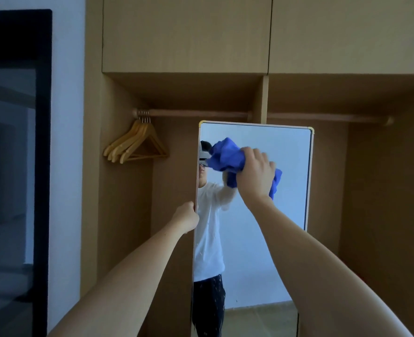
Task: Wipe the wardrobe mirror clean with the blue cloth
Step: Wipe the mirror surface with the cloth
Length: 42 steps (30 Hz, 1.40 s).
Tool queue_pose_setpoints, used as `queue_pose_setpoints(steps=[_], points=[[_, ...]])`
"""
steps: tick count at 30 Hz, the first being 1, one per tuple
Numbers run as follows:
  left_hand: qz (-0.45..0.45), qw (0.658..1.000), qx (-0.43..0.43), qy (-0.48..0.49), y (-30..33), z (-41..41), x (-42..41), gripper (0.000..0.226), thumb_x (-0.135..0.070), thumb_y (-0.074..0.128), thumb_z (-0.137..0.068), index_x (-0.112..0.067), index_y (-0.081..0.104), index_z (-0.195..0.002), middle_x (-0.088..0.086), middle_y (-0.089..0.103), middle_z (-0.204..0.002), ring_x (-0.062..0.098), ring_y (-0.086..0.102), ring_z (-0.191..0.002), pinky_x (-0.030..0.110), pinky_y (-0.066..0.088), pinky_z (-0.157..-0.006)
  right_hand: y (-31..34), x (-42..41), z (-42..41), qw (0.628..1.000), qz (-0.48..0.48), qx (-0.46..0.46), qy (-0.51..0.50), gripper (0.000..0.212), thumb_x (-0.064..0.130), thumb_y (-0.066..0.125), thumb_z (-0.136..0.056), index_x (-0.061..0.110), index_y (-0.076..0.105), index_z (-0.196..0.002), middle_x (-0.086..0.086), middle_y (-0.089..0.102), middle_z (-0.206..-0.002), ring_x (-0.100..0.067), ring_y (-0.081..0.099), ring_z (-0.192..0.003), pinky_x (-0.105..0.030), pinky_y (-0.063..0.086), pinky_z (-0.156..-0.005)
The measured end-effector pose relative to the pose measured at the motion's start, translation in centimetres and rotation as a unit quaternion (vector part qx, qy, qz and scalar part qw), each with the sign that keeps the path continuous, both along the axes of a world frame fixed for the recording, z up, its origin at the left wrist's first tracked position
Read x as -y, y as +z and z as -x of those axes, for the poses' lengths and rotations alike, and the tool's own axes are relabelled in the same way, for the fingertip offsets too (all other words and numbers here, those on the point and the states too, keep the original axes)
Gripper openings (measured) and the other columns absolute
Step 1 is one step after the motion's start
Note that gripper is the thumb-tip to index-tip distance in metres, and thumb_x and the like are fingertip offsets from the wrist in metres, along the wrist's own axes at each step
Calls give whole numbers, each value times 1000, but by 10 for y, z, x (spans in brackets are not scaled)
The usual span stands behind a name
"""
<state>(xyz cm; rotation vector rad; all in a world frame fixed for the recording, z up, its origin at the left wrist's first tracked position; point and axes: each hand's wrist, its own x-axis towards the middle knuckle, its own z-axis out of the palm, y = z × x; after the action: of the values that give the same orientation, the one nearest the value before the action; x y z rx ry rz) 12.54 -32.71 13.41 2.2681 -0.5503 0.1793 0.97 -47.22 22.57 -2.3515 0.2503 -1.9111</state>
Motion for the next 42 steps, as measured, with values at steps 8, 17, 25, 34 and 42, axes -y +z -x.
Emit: queue_pose_setpoints(steps=[8, 17, 25, 34, 42], points=[[-17, 1000, 7, 1, -1, -5, 3, 57, -6, 39, -97, -17, 30, -152, 8, 48, -142, 28, 63, -104, 30, 55, -64, 43, 30, -1, 994, 23, -90, -63, 29, 7, 58, -75, 13, 55, -103, -5, 63, -104, -32, 53, -99, -40, 36, -86], [-29, 997, 40, 54, 1, 3, 13, 37, -23, 41, -105, -7, 48, -137, 15, 57, -132, 32, 62, -114, 34, 52, -84, -30, 35, -14, 981, 86, -144, -95, 26, 1, 61, -73, 13, 55, -94, -2, 63, -95, -29, 57, -91, -39, 39, -76], [-12, 995, 69, 76, 19, 12, 18, 30, -14, 39, -103, -5, 56, -125, 12, 62, -111, 19, 61, -78, 25, 43, -56, 0, 44, 22, 996, 31, -82, -31, 20, 7, 56, -68, 12, 49, -87, -3, 58, -81, -27, 46, -76, -37, 38, -78], [121, 974, 162, 106, 78, 18, 32, 7, -12, 44, -98, -11, 51, -100, 6, 60, -100, 21, 59, -88, 32, 53, -77, 45, 63, 22, 997, 53, -18, -49, 30, 10, 51, -68, 10, 55, -97, -10, 64, -98, -36, 55, -94, -41, 36, -83], [136, 972, 131, 142, 86, 10, 36, 23, -11, 42, -101, -4, 54, -119, 10, 55, -112, 28, 57, -105, 33, 45, -81, -34, 88, -6, 987, 96, -107, -72, 22, 2, 62, -74, 14, 56, -91, -2, 64, -92, -28, 53, -80, -39, 40, -74]])
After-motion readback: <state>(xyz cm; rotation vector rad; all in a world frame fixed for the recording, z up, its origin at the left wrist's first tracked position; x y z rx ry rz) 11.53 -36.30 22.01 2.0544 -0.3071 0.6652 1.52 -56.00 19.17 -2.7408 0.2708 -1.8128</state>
